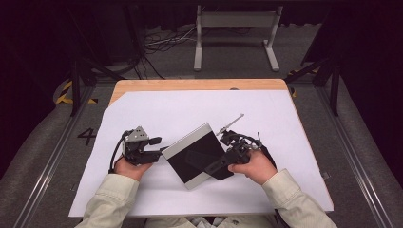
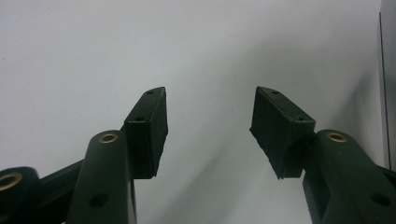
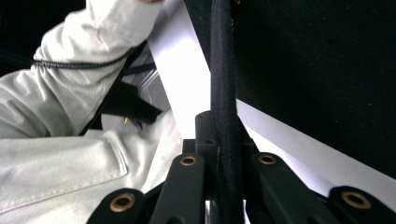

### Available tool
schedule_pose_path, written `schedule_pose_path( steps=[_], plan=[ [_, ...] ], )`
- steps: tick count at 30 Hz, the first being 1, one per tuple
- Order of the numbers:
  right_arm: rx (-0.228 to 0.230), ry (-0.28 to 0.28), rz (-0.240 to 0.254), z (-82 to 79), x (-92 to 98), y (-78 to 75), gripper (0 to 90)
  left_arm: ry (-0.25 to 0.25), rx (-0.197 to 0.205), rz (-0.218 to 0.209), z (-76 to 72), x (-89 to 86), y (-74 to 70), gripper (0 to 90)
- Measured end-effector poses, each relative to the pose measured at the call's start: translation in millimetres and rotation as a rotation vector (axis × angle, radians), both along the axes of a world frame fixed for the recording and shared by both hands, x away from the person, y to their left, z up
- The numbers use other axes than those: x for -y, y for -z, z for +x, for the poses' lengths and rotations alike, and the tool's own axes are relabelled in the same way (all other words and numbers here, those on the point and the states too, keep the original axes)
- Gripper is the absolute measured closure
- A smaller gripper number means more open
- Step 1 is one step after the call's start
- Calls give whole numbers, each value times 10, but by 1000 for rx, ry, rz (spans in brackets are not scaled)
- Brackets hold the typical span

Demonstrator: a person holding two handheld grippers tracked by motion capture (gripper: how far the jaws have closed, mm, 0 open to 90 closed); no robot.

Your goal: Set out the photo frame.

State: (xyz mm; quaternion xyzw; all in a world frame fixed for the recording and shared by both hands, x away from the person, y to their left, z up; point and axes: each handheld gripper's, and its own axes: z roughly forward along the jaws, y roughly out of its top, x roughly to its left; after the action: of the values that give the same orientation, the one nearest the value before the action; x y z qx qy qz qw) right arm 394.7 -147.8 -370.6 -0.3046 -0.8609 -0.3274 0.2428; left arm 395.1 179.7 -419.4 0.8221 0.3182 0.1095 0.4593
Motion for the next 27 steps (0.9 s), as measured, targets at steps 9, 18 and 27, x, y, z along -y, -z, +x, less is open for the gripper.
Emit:
schedule_pose_path(
  steps=[9, 18, 27],
  plan=[
    [158, 83, 54, 5, 92, -85, 875, -2, -3, -1, 3, 6, 8, 464],
    [299, 163, 50, 60, 174, -33, 875, 0, -1, 0, 3, 6, 9, 464],
    [370, 171, 54, 96, 294, 99, 874, 3, -4, 5, 1, 10, 9, 463]
  ],
)
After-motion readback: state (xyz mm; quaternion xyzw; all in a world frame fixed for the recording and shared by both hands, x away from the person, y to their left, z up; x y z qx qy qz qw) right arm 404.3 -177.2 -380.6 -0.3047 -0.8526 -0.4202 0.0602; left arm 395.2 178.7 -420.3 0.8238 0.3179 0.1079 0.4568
